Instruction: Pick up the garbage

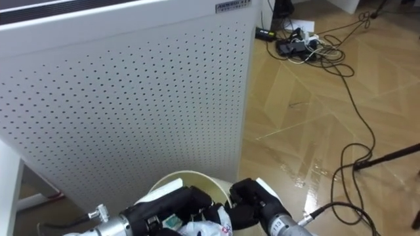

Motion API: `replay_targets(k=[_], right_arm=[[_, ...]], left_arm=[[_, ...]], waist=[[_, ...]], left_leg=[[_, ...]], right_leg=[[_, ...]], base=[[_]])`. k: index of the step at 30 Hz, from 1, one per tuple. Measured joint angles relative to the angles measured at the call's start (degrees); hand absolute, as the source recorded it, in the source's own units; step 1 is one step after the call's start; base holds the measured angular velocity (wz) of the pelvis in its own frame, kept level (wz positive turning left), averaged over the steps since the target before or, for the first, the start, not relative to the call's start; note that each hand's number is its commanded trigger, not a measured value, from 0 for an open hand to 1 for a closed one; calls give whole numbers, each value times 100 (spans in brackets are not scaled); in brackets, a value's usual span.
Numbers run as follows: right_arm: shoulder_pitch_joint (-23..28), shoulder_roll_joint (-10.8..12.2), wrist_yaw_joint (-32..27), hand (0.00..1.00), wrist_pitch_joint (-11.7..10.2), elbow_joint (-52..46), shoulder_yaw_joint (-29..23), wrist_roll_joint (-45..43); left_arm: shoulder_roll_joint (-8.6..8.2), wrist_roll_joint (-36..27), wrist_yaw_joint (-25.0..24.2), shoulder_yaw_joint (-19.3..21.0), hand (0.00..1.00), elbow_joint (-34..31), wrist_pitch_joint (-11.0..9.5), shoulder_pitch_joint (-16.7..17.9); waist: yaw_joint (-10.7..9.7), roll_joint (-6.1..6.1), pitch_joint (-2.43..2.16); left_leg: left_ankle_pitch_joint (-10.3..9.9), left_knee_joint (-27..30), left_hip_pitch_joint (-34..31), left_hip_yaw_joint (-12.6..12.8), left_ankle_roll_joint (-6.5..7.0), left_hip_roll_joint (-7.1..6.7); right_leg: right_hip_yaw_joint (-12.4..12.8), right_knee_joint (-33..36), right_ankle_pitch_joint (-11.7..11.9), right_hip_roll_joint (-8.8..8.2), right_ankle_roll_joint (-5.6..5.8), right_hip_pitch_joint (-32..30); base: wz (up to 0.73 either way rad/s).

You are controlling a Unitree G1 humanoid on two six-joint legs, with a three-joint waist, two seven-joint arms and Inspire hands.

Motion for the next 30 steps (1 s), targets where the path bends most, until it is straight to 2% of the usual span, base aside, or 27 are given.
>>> replay_targets(k=[7, 15, 23, 28, 30], right_arm=[[-1, -25, 19, 100, 0, 89, 71, 23], [-3, -146, -13, 100, -12, 88, 72, 24], [-2, -224, -141, 100, -68, 88, 83, 28], [47, -238, -138, 100, -111, 98, 78, 25], [109, -246, -129, 100, -113, 101, 77, 24]], left_arm=[[3, 109, -145, 15, 0, 4, 2, 4], [52, 160, -175, 63, 0, -1, 2, 15], [56, 159, -170, 119, 0, 0, 2, 27], [-14, 325, -170, 416, 0, 155, 1, 139], [-40, 341, -171, 653, 0, 168, 7, 318]], waist=[[9, 46, 25], [27, 150, 3], [23, 155, 6], [30, 144, 8], [28, 135, 12]], left_leg=[[0, 1, -18, 16, 0, 5], [0, 30, -96, 12, 0, 10], [0, 29, -81, 13, 0, 39], [0, 29, -67, 16, 0, 55], [0, 29, -75, 15, 0, 61]], right_leg=[[4, 3, 0, 0, 0, -18], [-7, 14, 7, 0, -11, -92], [-1, 16, 7, -1, -11, -83], [-5, 20, 8, 12, -14, -74], [-11, 19, 9, 17, -15, -78]], base=[[0], [0], [0], [0], [0]])
